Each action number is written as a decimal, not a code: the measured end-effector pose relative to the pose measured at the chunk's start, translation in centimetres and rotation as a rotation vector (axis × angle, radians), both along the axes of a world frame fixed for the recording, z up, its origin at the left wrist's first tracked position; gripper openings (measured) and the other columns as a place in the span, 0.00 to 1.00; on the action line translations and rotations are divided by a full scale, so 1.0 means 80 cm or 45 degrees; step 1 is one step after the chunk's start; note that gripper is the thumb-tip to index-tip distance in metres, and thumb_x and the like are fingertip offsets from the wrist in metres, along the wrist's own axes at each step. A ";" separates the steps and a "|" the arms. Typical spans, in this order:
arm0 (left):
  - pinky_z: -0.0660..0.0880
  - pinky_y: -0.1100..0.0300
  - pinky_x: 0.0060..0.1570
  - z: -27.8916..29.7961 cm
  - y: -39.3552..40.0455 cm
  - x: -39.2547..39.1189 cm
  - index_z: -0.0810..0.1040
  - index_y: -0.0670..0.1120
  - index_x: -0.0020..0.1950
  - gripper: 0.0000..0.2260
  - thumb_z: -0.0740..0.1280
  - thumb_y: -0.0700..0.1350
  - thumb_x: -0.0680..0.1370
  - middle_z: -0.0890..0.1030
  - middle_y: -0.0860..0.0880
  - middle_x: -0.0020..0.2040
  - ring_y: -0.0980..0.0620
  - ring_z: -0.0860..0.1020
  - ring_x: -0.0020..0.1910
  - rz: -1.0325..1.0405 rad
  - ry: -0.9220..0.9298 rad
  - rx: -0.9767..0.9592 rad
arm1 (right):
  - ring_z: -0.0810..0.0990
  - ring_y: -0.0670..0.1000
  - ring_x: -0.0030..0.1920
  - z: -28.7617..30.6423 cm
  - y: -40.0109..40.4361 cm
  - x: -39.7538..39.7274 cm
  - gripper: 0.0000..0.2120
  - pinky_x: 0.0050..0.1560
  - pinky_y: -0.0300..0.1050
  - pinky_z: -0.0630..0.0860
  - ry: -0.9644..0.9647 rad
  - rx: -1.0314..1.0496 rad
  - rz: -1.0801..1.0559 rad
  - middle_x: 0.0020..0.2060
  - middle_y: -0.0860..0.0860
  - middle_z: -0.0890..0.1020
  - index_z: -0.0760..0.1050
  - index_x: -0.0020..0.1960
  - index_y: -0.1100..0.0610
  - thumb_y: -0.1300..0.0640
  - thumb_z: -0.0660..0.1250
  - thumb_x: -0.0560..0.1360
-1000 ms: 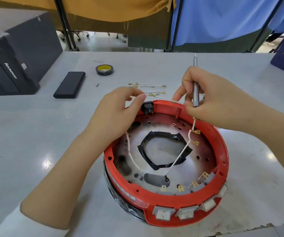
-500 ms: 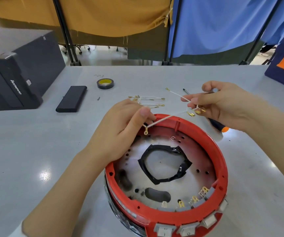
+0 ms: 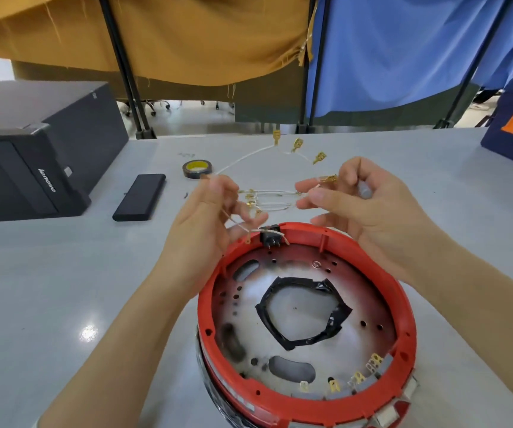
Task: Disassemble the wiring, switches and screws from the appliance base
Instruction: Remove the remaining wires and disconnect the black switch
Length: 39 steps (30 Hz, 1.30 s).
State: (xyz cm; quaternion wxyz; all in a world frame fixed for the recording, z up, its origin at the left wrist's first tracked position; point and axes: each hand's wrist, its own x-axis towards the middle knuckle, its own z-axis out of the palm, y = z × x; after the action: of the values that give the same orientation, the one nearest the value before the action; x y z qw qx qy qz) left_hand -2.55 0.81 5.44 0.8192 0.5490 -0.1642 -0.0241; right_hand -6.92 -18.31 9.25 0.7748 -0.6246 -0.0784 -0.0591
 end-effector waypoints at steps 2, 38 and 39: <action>0.77 0.49 0.56 -0.007 -0.002 0.000 0.79 0.46 0.47 0.14 0.55 0.45 0.83 0.79 0.52 0.39 0.49 0.81 0.45 -0.048 0.017 0.056 | 0.84 0.52 0.38 -0.005 0.013 0.001 0.17 0.36 0.38 0.78 -0.078 -0.127 -0.150 0.42 0.56 0.86 0.62 0.37 0.56 0.69 0.68 0.73; 0.76 0.51 0.60 -0.008 0.001 -0.006 0.76 0.41 0.63 0.12 0.63 0.38 0.79 0.84 0.41 0.52 0.44 0.83 0.53 -0.124 0.232 0.307 | 0.71 0.53 0.35 -0.024 0.028 0.023 0.22 0.29 0.49 0.72 -1.018 -1.737 -0.277 0.34 0.48 0.73 0.59 0.43 0.48 0.60 0.73 0.70; 0.76 0.51 0.60 -0.007 0.001 -0.006 0.74 0.40 0.65 0.14 0.63 0.37 0.79 0.84 0.41 0.52 0.44 0.82 0.53 -0.126 0.249 0.291 | 0.69 0.52 0.32 -0.025 0.027 0.023 0.22 0.28 0.48 0.71 -1.000 -1.748 -0.251 0.32 0.46 0.70 0.58 0.42 0.47 0.61 0.72 0.70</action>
State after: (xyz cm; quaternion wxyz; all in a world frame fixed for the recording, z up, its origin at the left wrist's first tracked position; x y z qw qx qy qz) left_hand -3.06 0.88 4.87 0.7614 0.6248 -0.1067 -0.1361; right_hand -5.05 -16.13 7.23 0.1238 -0.8999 -0.3090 -0.2818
